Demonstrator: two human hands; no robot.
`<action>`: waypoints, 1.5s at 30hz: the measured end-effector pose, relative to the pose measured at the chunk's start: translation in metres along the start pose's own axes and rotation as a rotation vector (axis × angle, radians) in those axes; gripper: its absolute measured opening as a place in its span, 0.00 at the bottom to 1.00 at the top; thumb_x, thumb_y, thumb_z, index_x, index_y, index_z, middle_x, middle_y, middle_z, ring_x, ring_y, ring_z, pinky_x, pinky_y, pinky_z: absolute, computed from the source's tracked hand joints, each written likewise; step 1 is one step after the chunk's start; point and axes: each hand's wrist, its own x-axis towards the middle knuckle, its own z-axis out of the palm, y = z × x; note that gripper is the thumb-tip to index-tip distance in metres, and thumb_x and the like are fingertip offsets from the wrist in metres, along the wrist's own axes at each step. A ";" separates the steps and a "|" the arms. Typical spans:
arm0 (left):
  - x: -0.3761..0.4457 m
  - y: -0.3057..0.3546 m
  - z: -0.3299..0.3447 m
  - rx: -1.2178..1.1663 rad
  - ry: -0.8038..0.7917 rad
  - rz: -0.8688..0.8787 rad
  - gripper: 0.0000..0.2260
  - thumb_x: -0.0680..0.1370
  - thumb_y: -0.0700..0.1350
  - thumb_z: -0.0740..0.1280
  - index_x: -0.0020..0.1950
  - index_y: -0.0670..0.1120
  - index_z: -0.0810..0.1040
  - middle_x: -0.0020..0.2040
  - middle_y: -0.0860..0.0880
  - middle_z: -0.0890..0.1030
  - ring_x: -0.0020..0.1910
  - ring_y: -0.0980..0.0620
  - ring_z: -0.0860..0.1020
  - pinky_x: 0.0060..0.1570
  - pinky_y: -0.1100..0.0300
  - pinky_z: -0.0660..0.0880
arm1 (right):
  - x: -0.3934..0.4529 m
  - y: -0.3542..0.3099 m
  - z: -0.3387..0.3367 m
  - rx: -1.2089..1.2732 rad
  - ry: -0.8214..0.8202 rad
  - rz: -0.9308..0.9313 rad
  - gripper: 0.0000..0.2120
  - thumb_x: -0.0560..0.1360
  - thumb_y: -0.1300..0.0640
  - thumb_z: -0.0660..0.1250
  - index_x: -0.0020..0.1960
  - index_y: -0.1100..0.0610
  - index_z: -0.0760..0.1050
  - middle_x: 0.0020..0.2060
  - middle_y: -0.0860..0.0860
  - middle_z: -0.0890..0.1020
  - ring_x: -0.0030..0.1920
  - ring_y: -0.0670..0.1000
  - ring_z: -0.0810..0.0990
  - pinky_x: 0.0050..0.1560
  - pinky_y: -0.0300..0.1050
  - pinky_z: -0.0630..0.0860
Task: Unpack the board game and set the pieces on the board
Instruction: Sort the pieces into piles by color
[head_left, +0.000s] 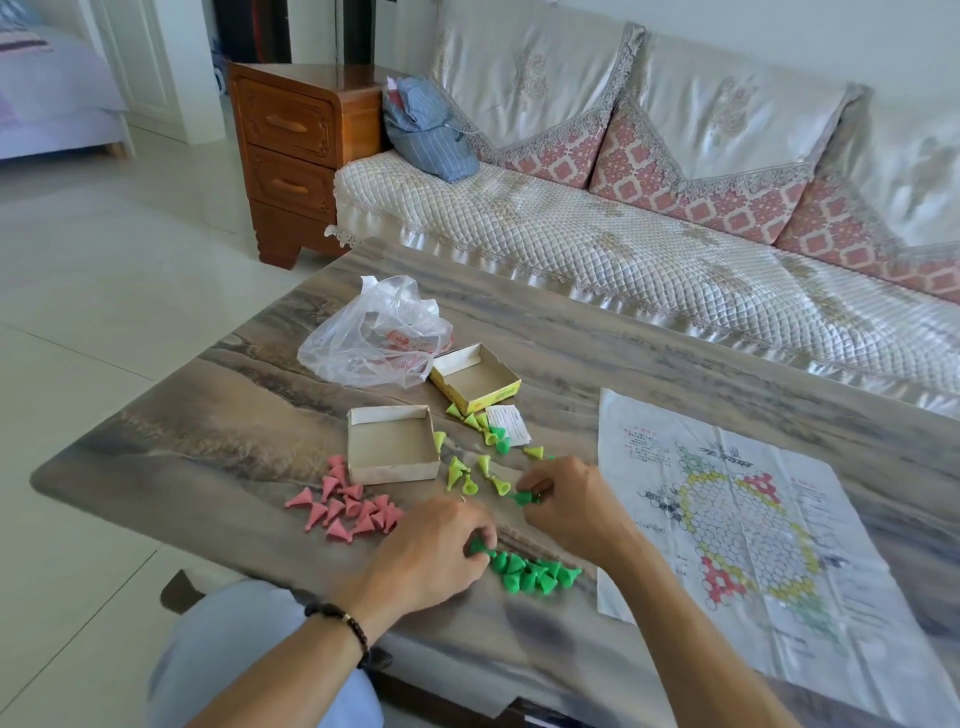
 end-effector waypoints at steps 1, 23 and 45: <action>-0.001 0.002 0.001 0.003 -0.001 -0.001 0.04 0.74 0.43 0.68 0.47 0.52 0.79 0.42 0.55 0.80 0.42 0.57 0.75 0.42 0.62 0.71 | -0.008 0.006 0.001 -0.012 -0.027 0.008 0.15 0.67 0.62 0.66 0.51 0.53 0.82 0.44 0.47 0.83 0.41 0.44 0.78 0.35 0.24 0.67; 0.002 0.011 0.006 0.152 -0.118 0.014 0.21 0.75 0.52 0.69 0.66 0.52 0.74 0.52 0.54 0.75 0.51 0.56 0.72 0.46 0.63 0.67 | -0.039 0.025 0.007 0.061 -0.094 -0.047 0.17 0.73 0.60 0.61 0.59 0.54 0.79 0.53 0.50 0.82 0.50 0.47 0.78 0.52 0.39 0.74; 0.152 -0.021 -0.002 0.411 -0.023 -0.036 0.14 0.76 0.43 0.67 0.61 0.53 0.78 0.59 0.51 0.80 0.56 0.49 0.78 0.48 0.55 0.75 | 0.063 0.061 0.000 0.152 0.109 0.068 0.06 0.71 0.60 0.67 0.44 0.55 0.82 0.40 0.48 0.84 0.41 0.48 0.81 0.43 0.41 0.77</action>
